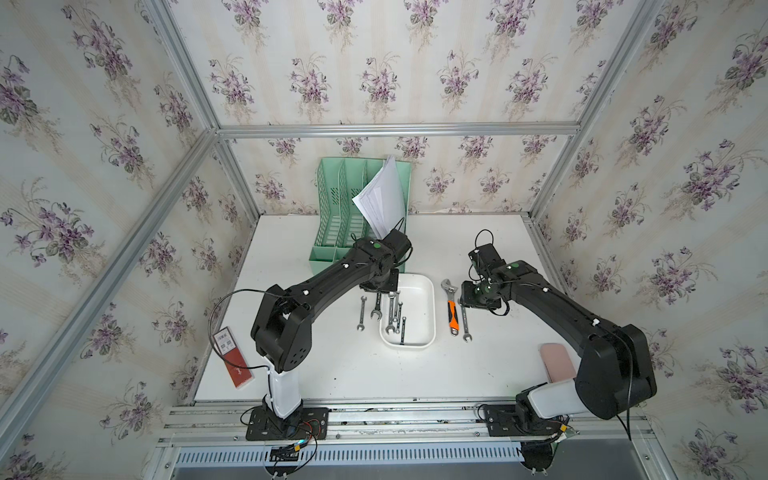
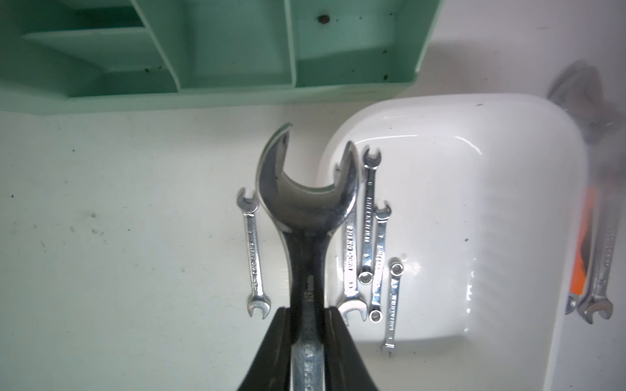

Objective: Take out the wrench from the storage box
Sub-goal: Place the wrench at the center of the board.

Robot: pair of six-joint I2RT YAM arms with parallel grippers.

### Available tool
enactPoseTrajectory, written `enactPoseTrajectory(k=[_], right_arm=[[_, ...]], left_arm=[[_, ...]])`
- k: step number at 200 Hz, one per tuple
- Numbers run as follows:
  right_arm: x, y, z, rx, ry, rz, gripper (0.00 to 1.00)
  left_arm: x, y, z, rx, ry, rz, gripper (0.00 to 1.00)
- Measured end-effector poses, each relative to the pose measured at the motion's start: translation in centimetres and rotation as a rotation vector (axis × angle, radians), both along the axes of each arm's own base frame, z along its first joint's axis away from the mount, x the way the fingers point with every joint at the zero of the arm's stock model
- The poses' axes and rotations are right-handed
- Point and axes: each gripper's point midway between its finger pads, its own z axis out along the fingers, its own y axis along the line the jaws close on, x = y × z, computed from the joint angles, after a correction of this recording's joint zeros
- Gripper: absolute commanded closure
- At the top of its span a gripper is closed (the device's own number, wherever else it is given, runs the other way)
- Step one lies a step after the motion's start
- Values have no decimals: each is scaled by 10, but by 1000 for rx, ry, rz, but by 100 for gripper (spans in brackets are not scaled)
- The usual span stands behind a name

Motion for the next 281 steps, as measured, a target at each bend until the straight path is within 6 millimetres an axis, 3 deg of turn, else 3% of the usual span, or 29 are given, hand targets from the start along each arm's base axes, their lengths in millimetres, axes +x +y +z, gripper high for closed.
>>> enactPoseTrajectory(k=[21,50,125,243,281], right_arm=[[1,1,1,5,-2,1,49],[1,3,3,13,-4,3,49],[4,4,7,20,-12,3,49],[1,4,10,23,-5,-1,49],[3,5,14,29,-16,-2,49]], left_arm=[[-5,17,-13,23,23,16,80],[-9,25,-31,37,43,15,80],[-6,14,-85,21,94,6,81],[-11,15,-103,14,112,46,81],[-14,18,-108,19,123,57,74]])
